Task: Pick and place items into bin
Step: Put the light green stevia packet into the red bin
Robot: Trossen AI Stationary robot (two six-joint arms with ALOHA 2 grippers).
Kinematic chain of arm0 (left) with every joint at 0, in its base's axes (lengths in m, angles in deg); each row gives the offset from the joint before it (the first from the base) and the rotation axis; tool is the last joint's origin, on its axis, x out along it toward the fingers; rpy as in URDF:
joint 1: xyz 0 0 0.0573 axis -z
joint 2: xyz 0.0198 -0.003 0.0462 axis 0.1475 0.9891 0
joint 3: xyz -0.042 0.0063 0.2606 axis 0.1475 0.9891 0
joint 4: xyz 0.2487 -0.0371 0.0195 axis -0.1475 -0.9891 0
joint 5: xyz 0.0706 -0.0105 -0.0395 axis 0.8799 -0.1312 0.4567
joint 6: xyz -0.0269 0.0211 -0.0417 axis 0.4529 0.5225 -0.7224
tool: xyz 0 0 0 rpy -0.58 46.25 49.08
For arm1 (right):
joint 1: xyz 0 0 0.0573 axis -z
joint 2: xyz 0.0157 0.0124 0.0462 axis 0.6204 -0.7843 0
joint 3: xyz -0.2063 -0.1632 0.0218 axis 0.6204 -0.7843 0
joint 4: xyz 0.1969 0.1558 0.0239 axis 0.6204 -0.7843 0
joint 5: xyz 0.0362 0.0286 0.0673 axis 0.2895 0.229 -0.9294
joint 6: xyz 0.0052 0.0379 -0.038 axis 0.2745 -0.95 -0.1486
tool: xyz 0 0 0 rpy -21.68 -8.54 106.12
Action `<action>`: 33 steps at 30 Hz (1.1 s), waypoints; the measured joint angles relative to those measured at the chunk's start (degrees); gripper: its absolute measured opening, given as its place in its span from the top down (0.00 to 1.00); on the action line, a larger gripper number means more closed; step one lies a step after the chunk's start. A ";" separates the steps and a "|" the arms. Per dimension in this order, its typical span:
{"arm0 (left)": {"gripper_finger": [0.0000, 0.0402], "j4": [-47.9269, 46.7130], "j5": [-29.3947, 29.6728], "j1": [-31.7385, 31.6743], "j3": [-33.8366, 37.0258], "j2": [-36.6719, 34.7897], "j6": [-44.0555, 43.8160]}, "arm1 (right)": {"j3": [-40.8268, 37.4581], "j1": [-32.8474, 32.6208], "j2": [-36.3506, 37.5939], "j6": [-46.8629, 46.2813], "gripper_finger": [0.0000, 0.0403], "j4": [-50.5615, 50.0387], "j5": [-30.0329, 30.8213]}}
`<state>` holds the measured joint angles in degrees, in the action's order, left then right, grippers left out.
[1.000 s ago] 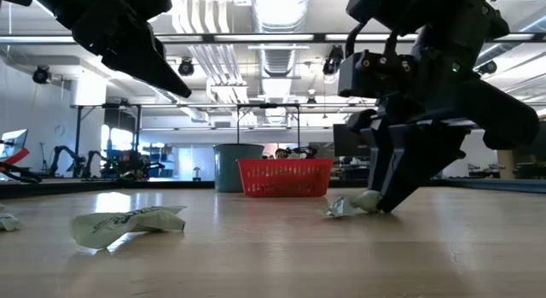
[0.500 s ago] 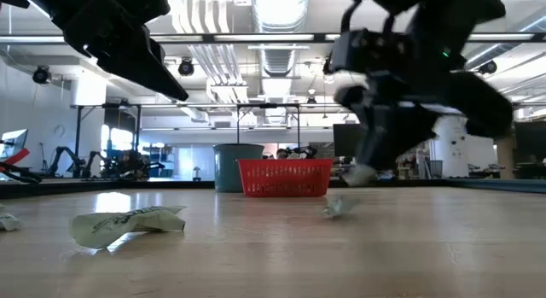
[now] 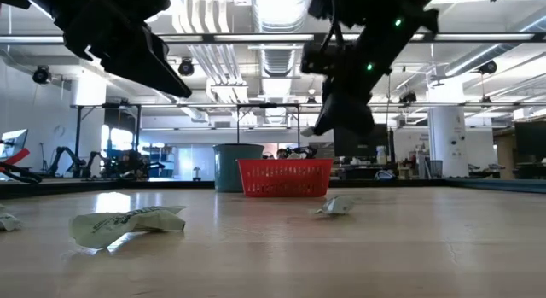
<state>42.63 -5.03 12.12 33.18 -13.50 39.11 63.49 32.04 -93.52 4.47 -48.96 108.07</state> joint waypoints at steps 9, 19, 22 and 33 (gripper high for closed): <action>0.55 -0.19 2.58 0.00 0.16 0.00 2.09 | -1.11 8.01 -0.11 2.51 0.97 2.58 -11.71; 0.55 -0.14 2.67 -0.88 0.01 0.00 13.42 | -0.92 11.82 -0.11 10.18 0.81 7.31 -17.89; 0.55 -0.41 2.65 -1.44 -0.08 0.00 13.82 | -0.33 12.42 0.00 8.75 0.73 7.23 -17.87; 0.55 -21.80 -9.60 -1.54 -5.01 -1.58 -11.03 | 1.78 7.09 2.86 7.98 0.60 5.43 -24.33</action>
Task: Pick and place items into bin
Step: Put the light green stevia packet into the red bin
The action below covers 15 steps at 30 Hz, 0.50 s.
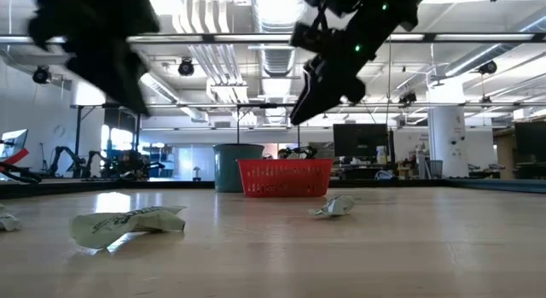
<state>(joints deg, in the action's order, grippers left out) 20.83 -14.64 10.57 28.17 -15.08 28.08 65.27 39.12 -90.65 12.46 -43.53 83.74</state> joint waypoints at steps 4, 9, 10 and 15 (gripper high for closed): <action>0.55 -6.94 -12.77 0.67 0.69 0.53 -8.74 | 0.00 -2.59 2.27 0.80 0.61 -0.90 -3.96; 0.55 -14.52 -16.08 1.29 0.83 1.10 -9.79 | -0.04 -6.48 5.26 1.28 0.64 -1.33 -4.73; 0.55 -15.13 -16.12 1.32 1.05 1.06 -9.76 | -0.04 -7.23 5.69 1.34 0.64 -1.40 -4.76; 0.55 -15.04 -16.34 2.84 2.42 1.46 -7.38 | -0.04 -11.01 7.24 0.99 0.66 -3.77 -4.72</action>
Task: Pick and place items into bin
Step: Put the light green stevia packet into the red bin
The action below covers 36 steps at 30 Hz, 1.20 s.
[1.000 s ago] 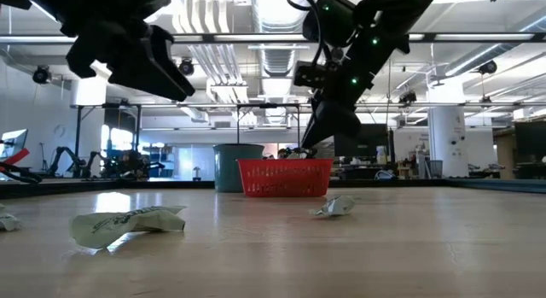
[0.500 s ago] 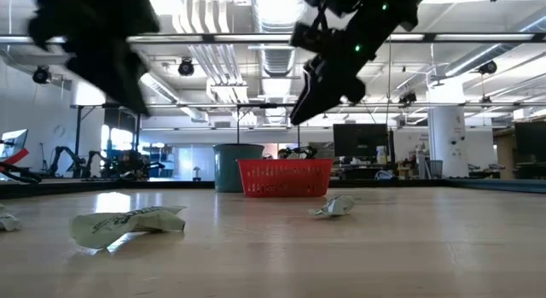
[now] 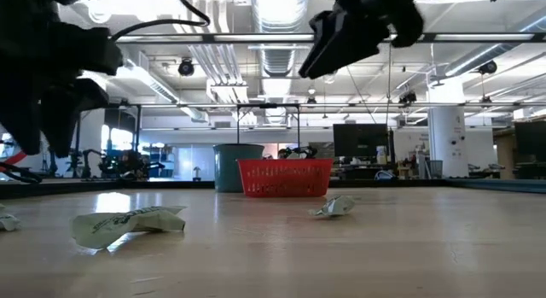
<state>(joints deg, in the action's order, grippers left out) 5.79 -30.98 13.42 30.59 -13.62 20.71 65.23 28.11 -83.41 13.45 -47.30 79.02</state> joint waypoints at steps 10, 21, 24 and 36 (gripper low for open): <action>0.55 0.03 0.12 2.93 0.26 6.25 7.58 | -0.02 -6.48 1.81 -1.24 0.66 -3.83 0.00; 0.55 -1.85 -5.11 5.72 0.32 13.16 7.15 | -0.02 -8.45 5.11 -3.16 0.68 -5.25 0.02; 0.55 -1.83 -5.11 5.89 0.32 13.55 7.86 | -0.02 -8.35 5.36 -3.16 0.68 -5.20 0.21; 0.59 -1.81 -8.76 5.87 0.33 13.54 4.87 | -0.02 -8.42 5.20 -3.13 0.70 -5.23 0.24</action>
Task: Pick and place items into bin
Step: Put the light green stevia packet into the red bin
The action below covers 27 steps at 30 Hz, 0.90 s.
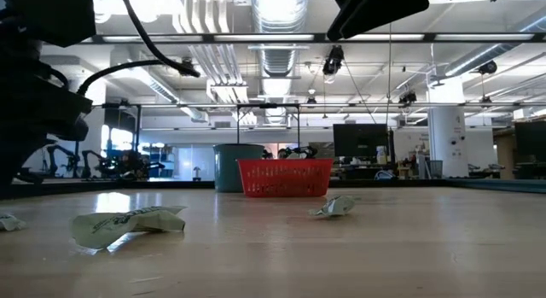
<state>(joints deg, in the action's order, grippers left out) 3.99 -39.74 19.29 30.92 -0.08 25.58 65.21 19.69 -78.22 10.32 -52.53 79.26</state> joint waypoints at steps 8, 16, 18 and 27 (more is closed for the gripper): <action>0.76 0.96 -2.03 0.00 -0.01 0.00 -1.50 | 0.00 0.02 -0.02 -0.03 0.71 0.00 0.00; 0.94 0.59 -1.20 0.00 -0.19 -0.07 -1.05 | 0.00 0.02 -0.02 -0.41 0.73 0.02 0.00; 0.96 -0.55 -1.15 -0.02 -1.19 -0.13 -1.07 | 0.00 0.02 -0.02 -0.45 0.73 0.02 0.01; 0.97 -5.54 -1.82 0.06 -5.69 -0.24 -2.97 | 0.00 0.02 -0.04 -0.70 0.74 0.02 0.00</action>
<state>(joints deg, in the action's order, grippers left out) -1.55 -41.56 19.35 25.23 -0.32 22.61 65.21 19.71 -78.26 9.62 -52.51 79.26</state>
